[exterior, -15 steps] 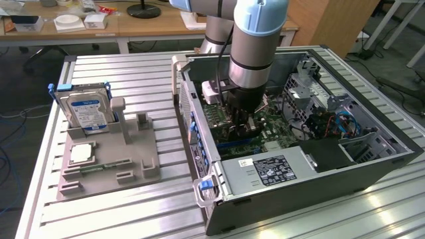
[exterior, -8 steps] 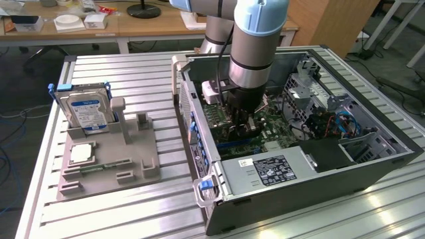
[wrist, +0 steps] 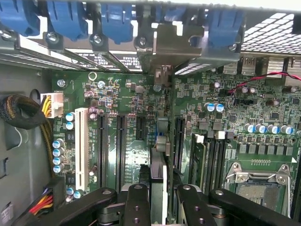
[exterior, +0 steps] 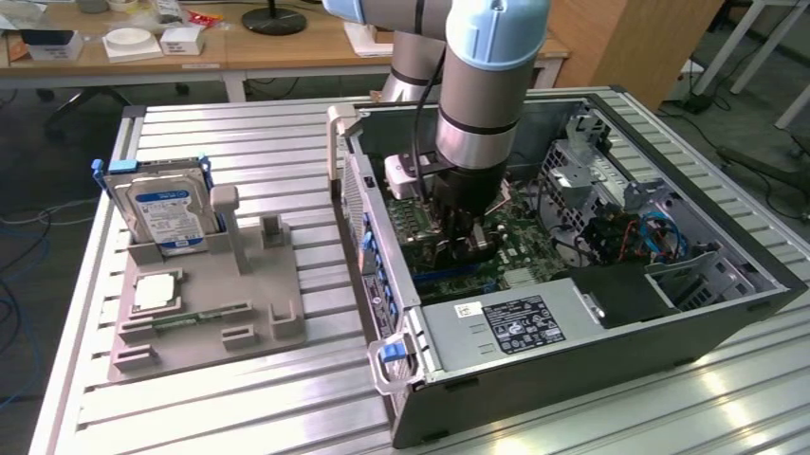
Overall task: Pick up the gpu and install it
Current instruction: 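Insert the gpu into the slot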
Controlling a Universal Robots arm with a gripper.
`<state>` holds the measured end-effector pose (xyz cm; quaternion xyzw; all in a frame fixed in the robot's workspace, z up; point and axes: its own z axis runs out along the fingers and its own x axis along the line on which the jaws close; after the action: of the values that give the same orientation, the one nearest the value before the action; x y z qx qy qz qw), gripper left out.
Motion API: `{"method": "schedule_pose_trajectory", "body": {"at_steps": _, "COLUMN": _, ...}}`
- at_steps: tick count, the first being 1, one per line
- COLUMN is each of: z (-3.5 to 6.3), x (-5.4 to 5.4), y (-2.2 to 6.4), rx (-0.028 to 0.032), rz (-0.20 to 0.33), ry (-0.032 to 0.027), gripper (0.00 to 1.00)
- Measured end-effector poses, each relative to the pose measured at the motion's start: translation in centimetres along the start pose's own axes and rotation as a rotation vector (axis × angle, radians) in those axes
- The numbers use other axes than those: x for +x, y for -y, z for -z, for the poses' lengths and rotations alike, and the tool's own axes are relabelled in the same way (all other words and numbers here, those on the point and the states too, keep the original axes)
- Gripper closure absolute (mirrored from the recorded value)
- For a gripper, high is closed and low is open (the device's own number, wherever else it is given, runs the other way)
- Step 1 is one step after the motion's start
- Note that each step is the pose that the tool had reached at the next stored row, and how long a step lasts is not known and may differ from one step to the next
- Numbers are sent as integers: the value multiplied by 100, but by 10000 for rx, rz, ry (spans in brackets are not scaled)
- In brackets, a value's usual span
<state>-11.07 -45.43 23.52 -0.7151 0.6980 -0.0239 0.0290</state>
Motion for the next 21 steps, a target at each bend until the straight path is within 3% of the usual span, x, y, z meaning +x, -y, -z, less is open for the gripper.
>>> {"method": "schedule_pose_trajectory", "body": {"at_steps": 21, "z": 1, "x": 11, "y": -16, "rx": -14, "rz": 0, "ry": 6, "gripper": 73}}
